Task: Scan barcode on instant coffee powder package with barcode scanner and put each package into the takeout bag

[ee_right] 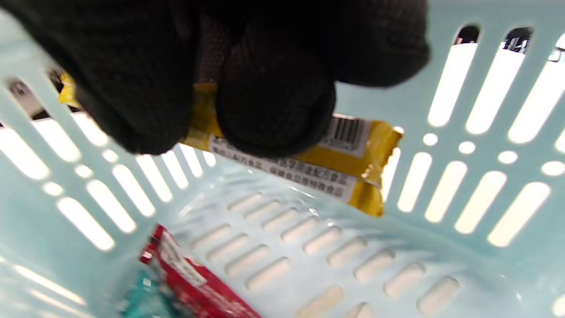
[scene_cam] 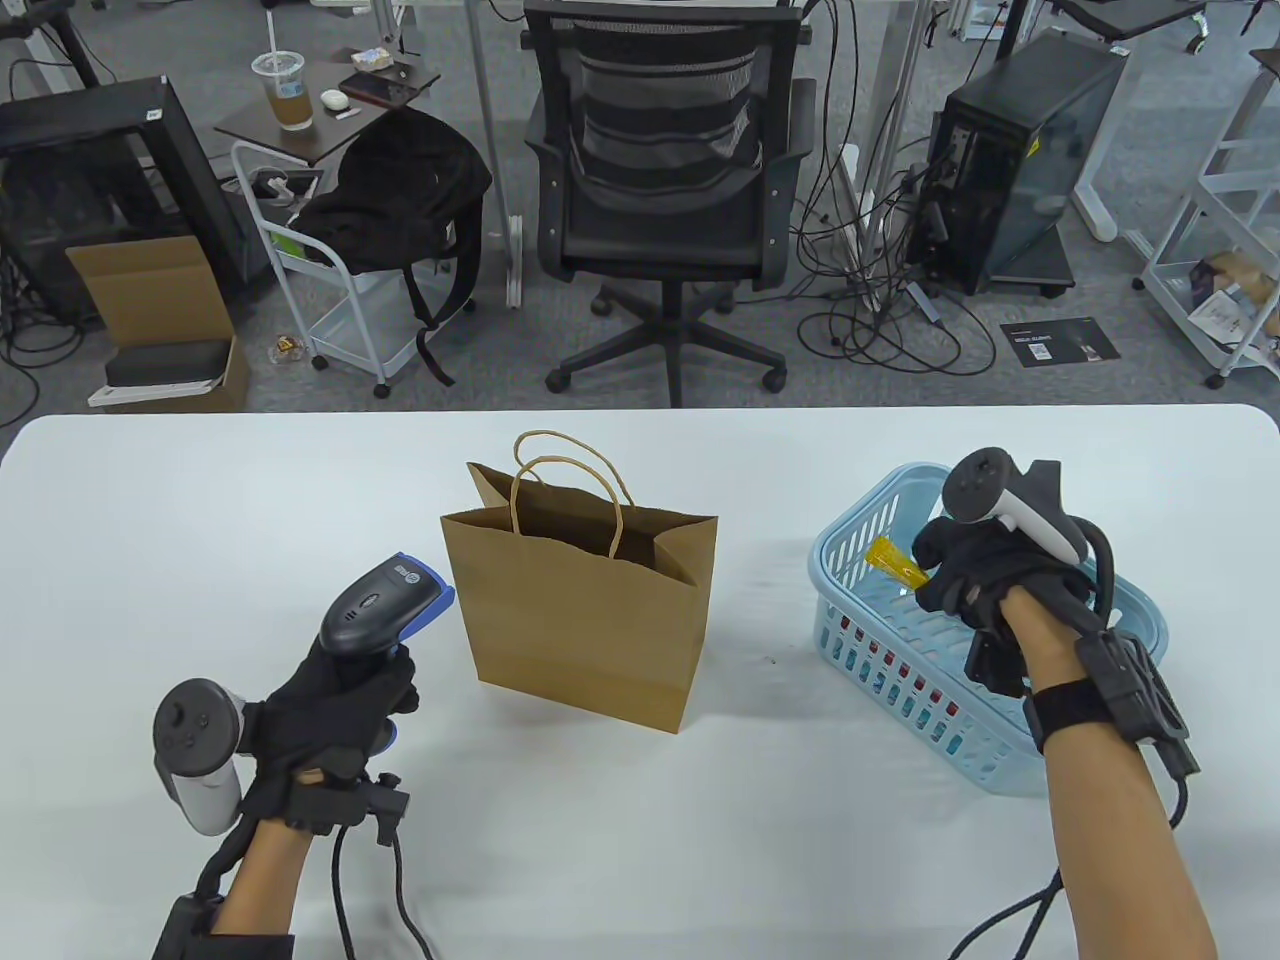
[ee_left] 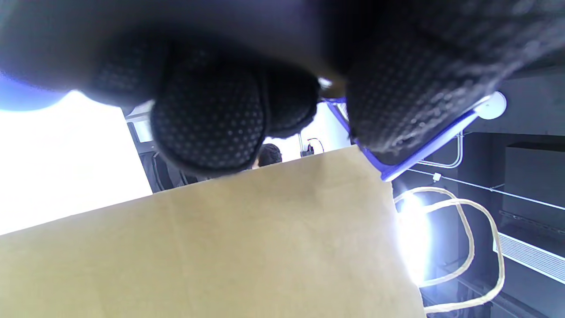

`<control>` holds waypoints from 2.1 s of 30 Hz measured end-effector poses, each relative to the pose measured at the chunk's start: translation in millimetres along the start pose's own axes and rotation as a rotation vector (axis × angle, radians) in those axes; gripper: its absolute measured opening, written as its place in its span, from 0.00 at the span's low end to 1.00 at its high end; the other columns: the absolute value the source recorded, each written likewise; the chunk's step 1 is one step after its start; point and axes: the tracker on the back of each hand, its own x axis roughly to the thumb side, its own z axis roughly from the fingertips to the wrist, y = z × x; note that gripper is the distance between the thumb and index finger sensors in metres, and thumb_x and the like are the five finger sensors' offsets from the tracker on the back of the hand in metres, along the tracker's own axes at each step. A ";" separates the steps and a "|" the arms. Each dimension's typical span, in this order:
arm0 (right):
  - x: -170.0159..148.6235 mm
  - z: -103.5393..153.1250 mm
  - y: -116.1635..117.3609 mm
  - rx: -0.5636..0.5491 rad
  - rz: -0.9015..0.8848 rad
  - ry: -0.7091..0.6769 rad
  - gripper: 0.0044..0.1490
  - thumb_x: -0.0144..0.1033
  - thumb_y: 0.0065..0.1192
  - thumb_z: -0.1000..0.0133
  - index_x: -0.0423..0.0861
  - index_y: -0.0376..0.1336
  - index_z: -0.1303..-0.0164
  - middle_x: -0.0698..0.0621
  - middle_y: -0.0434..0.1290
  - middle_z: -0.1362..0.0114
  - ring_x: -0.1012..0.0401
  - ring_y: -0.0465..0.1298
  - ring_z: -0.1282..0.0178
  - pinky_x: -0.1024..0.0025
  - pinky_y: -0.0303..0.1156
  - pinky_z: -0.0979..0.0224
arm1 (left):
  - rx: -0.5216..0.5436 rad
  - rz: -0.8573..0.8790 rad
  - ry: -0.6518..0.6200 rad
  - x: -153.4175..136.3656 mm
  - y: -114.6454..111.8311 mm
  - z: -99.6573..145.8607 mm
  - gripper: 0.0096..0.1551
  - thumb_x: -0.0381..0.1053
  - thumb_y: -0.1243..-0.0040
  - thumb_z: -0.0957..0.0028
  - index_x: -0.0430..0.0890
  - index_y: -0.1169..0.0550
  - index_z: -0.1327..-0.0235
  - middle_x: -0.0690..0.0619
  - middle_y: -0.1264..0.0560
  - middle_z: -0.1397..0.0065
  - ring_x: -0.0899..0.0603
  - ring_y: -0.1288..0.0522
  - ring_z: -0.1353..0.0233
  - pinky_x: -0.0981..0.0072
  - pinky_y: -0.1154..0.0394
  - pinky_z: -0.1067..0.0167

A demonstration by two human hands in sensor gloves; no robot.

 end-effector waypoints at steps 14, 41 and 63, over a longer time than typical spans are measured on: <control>31.8 101.1 -46.4 -0.179 -0.509 -0.427 0.30 0.59 0.75 0.52 0.68 0.71 0.38 0.55 0.80 0.43 0.67 0.89 0.68 0.74 0.85 0.65 | -0.041 -0.016 -0.069 10.6 -8.5 3.8 0.37 0.63 0.28 0.52 0.55 0.28 0.32 0.58 0.17 0.45 0.49 0.11 0.55 0.56 0.17 0.52; 77.5 157.6 93.1 -0.532 -0.896 -0.684 0.28 0.59 0.80 0.53 0.55 0.77 0.47 0.54 0.81 0.58 0.65 0.88 0.71 0.72 0.83 0.67 | -0.360 -0.211 -0.160 20.2 -76.1 16.8 0.34 0.68 0.31 0.52 0.56 0.26 0.35 0.59 0.16 0.47 0.49 0.11 0.56 0.57 0.17 0.53; 99.5 142.1 144.5 -0.440 -0.872 -0.548 0.29 0.60 0.78 0.57 0.52 0.75 0.53 0.57 0.88 0.67 0.65 0.92 0.74 0.73 0.86 0.72 | -0.475 -0.733 -0.538 44.0 -145.0 58.7 0.34 0.67 0.31 0.54 0.56 0.26 0.37 0.59 0.17 0.46 0.49 0.11 0.55 0.56 0.17 0.51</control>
